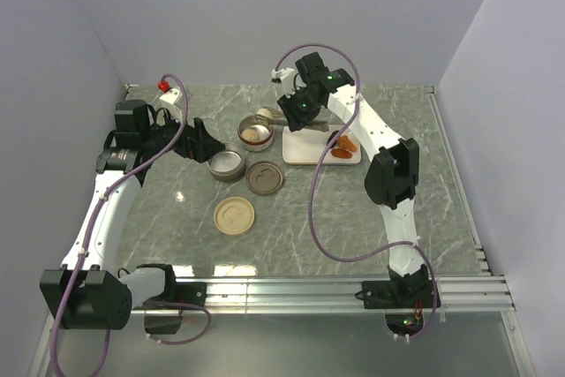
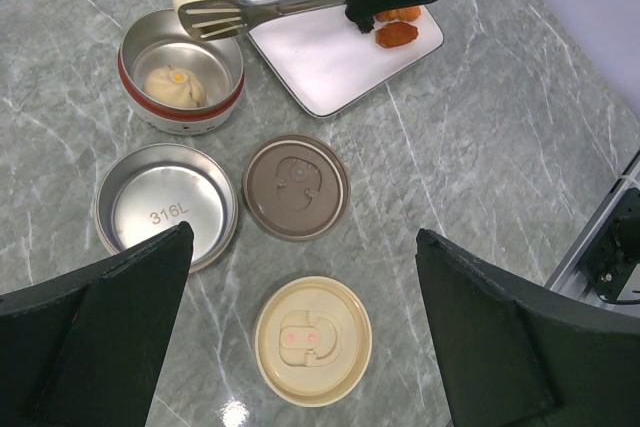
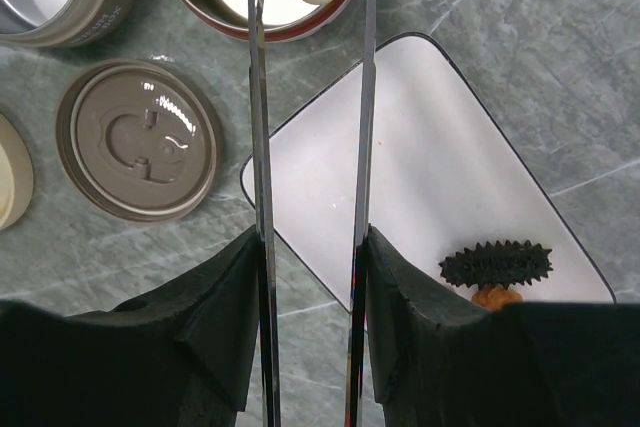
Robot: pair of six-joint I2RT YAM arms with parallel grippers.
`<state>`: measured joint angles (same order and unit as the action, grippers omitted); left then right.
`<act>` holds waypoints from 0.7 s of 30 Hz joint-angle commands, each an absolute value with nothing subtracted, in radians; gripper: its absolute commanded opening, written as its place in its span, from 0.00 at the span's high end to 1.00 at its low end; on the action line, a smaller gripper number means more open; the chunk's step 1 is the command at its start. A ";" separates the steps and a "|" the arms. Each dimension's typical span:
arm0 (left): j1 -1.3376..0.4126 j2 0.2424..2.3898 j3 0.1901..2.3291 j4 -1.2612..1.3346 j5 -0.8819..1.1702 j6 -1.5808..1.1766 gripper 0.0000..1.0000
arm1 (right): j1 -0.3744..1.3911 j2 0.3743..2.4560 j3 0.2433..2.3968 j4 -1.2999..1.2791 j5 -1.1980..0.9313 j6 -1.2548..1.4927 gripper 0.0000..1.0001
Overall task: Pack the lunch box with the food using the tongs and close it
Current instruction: Place the food into the lunch box
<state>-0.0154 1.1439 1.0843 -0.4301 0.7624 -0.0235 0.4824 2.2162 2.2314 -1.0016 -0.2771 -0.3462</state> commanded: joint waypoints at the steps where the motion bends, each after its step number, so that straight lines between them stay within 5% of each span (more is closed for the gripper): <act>1: -0.012 1.134 1.117 -0.400 0.773 -0.034 0.01 | 0.497 2.212 2.247 -0.959 -0.279 -0.333 0.54; 21: -0.011 1.134 1.118 -0.414 0.769 -0.021 0.01 | 0.515 2.224 2.255 -0.960 -0.265 -0.318 0.37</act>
<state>-0.0147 1.1439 1.0843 -0.4305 0.7620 -0.0212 0.5060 2.2173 2.2314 -0.9932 -0.2756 -0.3283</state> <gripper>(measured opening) 0.995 0.624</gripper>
